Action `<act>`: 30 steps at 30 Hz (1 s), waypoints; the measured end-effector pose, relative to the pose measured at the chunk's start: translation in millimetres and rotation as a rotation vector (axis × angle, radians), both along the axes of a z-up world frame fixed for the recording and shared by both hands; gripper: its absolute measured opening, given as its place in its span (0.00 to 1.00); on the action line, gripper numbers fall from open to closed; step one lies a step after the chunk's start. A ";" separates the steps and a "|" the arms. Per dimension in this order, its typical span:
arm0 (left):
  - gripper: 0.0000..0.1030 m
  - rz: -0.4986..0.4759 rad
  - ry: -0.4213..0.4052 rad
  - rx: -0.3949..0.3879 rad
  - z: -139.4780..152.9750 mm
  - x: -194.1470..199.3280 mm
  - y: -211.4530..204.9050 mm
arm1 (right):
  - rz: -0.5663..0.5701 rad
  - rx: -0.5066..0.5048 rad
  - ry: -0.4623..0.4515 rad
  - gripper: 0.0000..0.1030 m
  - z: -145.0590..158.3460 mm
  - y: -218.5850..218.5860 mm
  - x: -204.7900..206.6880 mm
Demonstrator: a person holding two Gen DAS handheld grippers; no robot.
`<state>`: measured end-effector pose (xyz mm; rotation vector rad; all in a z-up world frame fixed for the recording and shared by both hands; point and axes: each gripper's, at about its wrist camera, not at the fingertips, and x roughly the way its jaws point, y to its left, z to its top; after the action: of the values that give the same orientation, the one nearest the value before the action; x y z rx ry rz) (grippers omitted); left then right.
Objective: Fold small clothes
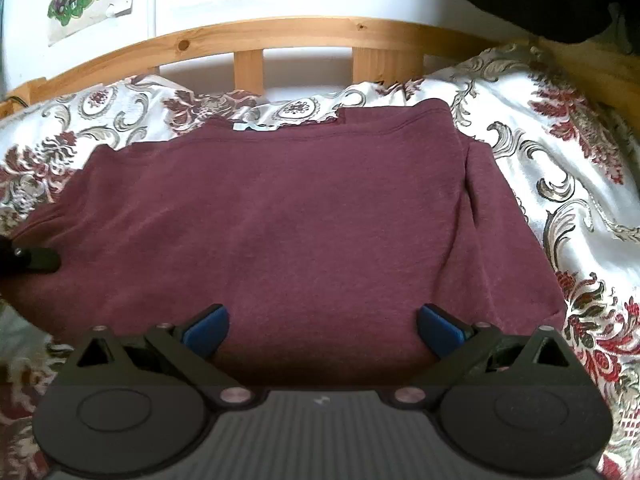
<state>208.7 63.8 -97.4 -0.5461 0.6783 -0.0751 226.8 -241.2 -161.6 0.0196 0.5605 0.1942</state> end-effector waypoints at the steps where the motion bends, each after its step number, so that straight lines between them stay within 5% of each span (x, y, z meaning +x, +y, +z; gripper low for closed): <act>1: 0.18 -0.015 -0.015 0.040 9.0 2.5 -6.2 | 0.004 0.010 0.003 1.00 2.7 -3.6 -0.9; 7: 0.16 -0.136 -0.134 0.165 60.3 28.0 -47.4 | 0.042 0.064 -0.065 1.00 20.6 -36.3 -12.9; 13: 0.16 -0.345 -0.212 0.274 89.2 63.5 -123.4 | 0.003 -0.039 -0.165 1.00 30.0 -72.4 -27.0; 23: 0.19 -0.616 -0.146 0.306 46.7 74.0 -210.3 | -0.195 -0.045 -0.054 1.00 3.0 -135.4 -34.4; 26: 0.25 -0.619 -0.126 0.279 36.1 68.0 -205.8 | -0.223 0.000 -0.026 1.00 -5.8 -145.0 -38.0; 30: 0.46 -0.641 -0.121 0.219 35.3 63.5 -199.3 | -0.223 -0.028 -0.019 1.00 -5.4 -140.6 -36.9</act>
<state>272.2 -135.5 -62.1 -0.0960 0.7112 -0.6213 189.9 -381.8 -167.0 0.0524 0.5374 -0.0302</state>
